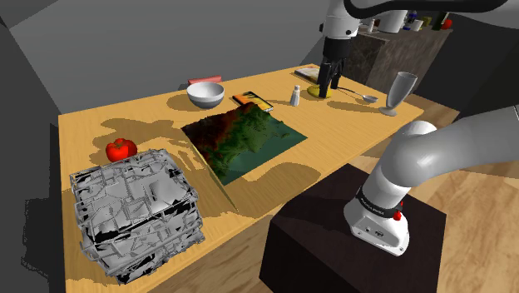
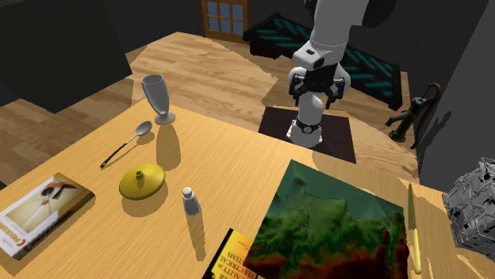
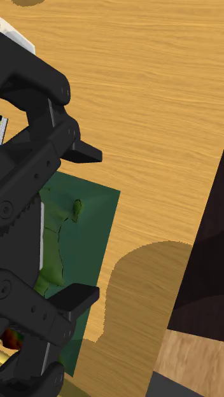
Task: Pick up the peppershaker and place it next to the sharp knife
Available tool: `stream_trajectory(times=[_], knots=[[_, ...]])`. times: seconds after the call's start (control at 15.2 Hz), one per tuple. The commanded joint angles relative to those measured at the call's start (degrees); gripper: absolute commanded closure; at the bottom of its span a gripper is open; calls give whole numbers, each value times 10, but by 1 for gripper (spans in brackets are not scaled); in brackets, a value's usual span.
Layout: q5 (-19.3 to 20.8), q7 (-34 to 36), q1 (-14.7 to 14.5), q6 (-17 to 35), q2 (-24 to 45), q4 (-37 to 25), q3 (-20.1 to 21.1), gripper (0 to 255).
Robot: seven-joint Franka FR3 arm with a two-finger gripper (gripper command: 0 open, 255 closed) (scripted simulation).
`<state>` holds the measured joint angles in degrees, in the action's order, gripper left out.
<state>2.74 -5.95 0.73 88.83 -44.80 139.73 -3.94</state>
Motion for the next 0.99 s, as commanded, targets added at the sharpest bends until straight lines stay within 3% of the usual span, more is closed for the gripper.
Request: stream_trajectory(times=[0.0, 0.53, 0.92], knots=[[0, 0, 0, 0, 0, 0, 0, 0], [62, -111, 14, 121, 101, -7, -82, 0], [80, -194, 17, 209, 205, -46, -140, 0]])
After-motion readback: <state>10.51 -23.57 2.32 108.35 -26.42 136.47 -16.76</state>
